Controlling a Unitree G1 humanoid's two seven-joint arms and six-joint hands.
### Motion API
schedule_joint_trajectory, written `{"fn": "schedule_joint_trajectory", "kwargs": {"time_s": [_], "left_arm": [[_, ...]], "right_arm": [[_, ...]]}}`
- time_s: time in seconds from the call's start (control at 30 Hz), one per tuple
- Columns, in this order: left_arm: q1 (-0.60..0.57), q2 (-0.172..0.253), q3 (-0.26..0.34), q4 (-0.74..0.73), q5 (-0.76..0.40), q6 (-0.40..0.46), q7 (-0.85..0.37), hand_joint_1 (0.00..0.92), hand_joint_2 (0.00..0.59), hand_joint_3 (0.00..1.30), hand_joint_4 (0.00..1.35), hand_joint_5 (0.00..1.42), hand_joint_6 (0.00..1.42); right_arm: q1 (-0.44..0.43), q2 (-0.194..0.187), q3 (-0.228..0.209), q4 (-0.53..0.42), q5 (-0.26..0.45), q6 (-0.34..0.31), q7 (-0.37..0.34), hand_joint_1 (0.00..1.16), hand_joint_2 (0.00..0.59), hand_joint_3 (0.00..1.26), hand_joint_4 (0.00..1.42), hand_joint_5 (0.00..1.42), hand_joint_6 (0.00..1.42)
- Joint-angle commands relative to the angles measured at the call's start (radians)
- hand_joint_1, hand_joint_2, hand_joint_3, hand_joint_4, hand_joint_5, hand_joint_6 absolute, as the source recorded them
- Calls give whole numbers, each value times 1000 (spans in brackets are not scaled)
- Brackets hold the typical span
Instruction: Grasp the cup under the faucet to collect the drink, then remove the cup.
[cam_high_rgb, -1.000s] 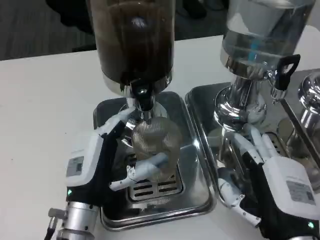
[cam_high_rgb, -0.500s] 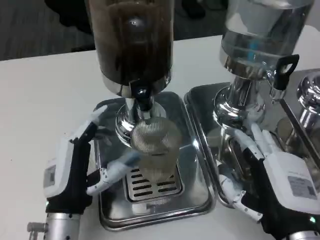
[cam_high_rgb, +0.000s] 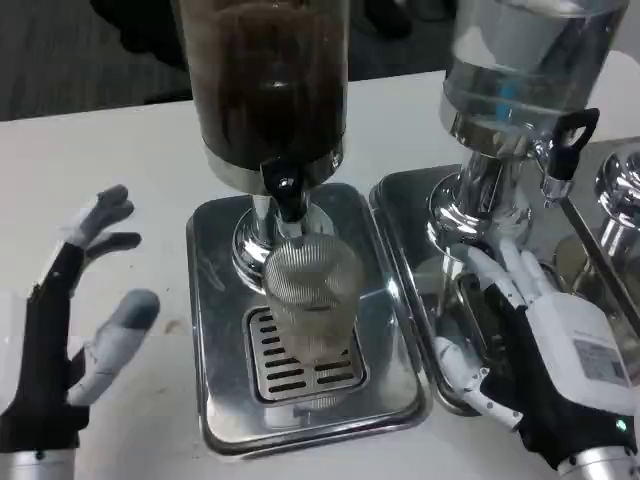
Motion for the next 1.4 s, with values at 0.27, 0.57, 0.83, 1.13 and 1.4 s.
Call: {"fn": "schedule_joint_trajectory", "kwargs": {"time_s": [0.27, 0.57, 0.83, 1.13, 1.4], "left_arm": [[51, 39, 46, -335, -354, 34, -418, 0, 99, 136, 87, 261, 237], [13, 48, 69, -548, -487, 139, -661, 0, 98, 112, 71, 270, 231], [-39, 9, 59, -535, -517, 178, -802, 0, 99, 131, 89, 281, 263], [-102, -25, 45, -492, -503, 231, -909, 0, 93, 156, 98, 277, 249], [-146, -61, 37, -448, -468, 249, -954, 0, 93, 184, 89, 266, 206]], "right_arm": [[-25, -8, -10, 46, 66, -50, 12, 342, 455, 91, 0, 15, 146], [-45, -4, -8, 90, 122, -96, 29, 352, 432, 51, 0, 4, 146], [-41, 12, -4, 97, 122, -101, 16, 358, 444, 35, 0, 4, 146], [-20, 16, -8, 78, 124, -94, 27, 359, 439, 35, 0, 4, 146], [-14, 24, -8, 73, 126, -89, 32, 357, 433, 34, 0, 4, 146]]}}
